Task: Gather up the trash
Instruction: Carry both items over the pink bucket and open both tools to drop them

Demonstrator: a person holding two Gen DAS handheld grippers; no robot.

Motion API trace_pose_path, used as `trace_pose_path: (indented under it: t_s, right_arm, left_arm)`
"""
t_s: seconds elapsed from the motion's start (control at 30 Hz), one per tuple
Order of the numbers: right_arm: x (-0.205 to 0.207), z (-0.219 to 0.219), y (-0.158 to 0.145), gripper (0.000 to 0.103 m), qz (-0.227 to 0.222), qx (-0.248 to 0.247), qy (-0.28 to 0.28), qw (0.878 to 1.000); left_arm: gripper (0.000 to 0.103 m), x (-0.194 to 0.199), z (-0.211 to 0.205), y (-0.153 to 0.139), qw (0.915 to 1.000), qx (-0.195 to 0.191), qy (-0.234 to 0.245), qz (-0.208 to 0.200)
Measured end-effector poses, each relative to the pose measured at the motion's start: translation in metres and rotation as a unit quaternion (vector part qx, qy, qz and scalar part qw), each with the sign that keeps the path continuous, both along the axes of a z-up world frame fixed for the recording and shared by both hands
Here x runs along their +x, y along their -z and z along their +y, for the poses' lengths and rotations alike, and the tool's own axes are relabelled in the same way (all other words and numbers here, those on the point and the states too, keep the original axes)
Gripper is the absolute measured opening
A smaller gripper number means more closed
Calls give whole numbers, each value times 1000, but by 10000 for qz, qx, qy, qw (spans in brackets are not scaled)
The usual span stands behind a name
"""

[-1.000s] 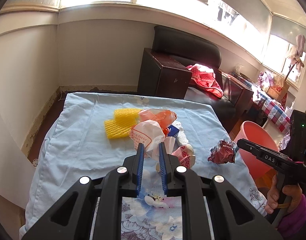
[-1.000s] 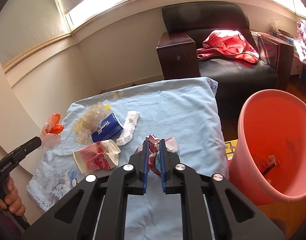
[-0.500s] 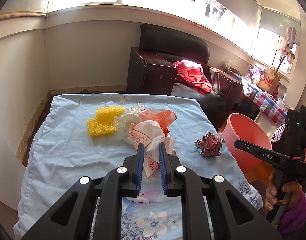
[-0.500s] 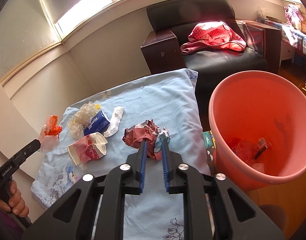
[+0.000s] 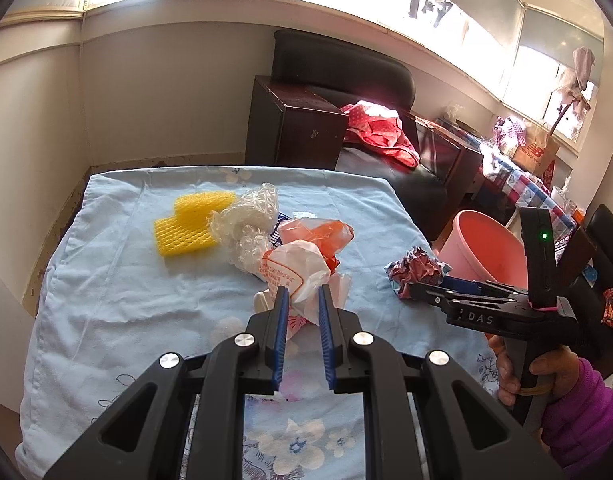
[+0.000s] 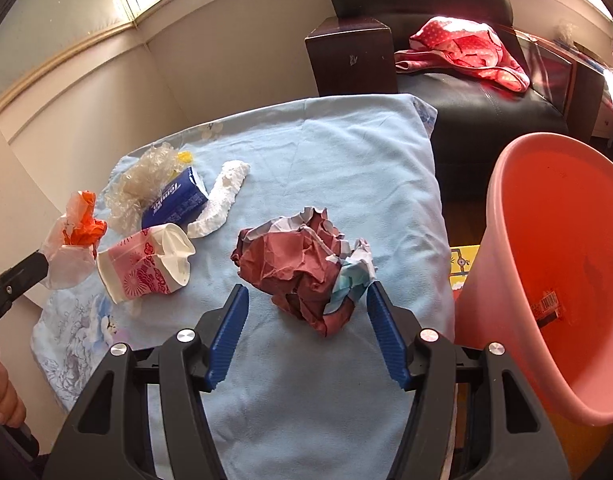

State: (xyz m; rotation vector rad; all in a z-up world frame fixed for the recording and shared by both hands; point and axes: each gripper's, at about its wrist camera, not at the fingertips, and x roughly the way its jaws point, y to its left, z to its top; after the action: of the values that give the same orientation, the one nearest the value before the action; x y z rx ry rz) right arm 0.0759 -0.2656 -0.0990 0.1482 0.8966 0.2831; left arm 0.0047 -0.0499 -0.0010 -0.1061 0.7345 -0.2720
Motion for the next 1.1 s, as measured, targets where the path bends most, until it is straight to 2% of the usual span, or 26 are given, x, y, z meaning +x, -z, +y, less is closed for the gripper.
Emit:
trace_pose_path:
  t_s: [0.07, 0.17, 0.2, 0.23, 0.3, 0.33, 0.57, 0.73, 0.9, 1.1]
  right_arm:
    - [2, 5, 2, 62, 2, -162, -13, 9999]
    - [4, 4, 3, 62, 42, -88, -37, 9999]
    - [3, 2, 3, 57, 26, -36, -7, 10000]
    - [3, -1, 3, 45, 13, 8, 32, 10000]
    - [3, -5, 3, 32, 33, 5, 143, 9999]
    - [2, -7, 4, 30, 45, 42, 160, 9999]
    - [-16, -15, -12, 28, -247, 257, 267, 9990]
    - [-35, -34, -31, 29, -575, 413, 504, 9962]
    - [-52, -62, -44, 29, -795, 443, 917, 9916]
    - [-67, -111, -43, 29, -865, 431, 1547, 9832]
  left_arm:
    - [14, 2, 0, 3, 10000, -11, 3, 40]
    - [14, 5, -1, 5, 10000, -25, 13, 82]
    - [14, 5, -1, 6, 9999, -33, 18, 94]
    - [14, 6, -1, 6, 9999, -40, 24, 101]
    - [14, 6, -2, 7, 9999, -55, 37, 107]
    - [14, 6, -3, 6, 9999, -60, 43, 105]
    - [14, 3, -8, 0, 9999, -100, 109, 39]
    - [14, 4, -26, -9, 9992, -172, 347, -34]
    - [14, 6, -65, -24, 9960, -194, 836, -264]
    - [14, 15, -127, -35, 9877, -237, 1481, -437]
